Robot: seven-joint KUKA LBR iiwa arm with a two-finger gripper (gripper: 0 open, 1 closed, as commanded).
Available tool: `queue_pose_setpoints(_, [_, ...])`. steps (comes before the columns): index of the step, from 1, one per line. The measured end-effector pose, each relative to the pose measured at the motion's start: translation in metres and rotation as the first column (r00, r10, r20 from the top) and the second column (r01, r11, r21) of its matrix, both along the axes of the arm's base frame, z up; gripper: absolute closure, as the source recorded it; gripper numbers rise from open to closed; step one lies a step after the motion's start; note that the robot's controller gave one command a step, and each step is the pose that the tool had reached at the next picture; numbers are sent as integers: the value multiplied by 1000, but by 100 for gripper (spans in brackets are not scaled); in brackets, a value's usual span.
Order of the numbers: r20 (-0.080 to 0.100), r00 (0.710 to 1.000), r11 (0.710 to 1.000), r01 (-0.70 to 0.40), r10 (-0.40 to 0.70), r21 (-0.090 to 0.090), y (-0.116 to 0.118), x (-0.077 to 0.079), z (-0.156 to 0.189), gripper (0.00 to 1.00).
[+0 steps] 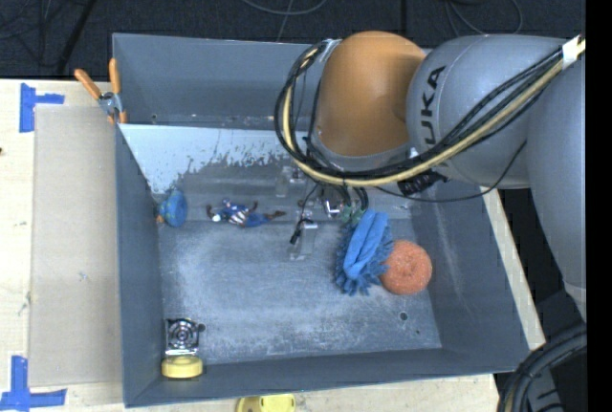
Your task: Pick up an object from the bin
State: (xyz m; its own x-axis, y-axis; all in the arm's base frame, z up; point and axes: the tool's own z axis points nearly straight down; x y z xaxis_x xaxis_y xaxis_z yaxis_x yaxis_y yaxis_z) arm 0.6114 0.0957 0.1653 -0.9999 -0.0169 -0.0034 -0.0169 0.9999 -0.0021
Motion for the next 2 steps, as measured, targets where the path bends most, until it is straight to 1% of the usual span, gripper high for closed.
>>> queue_pose_setpoints(1, [1,1000,1000,10,-10,3,22,8,-39,0])
queue_pose_setpoints(2, [-8,1000,1000,-10,10,4,-15,0,-53,0])
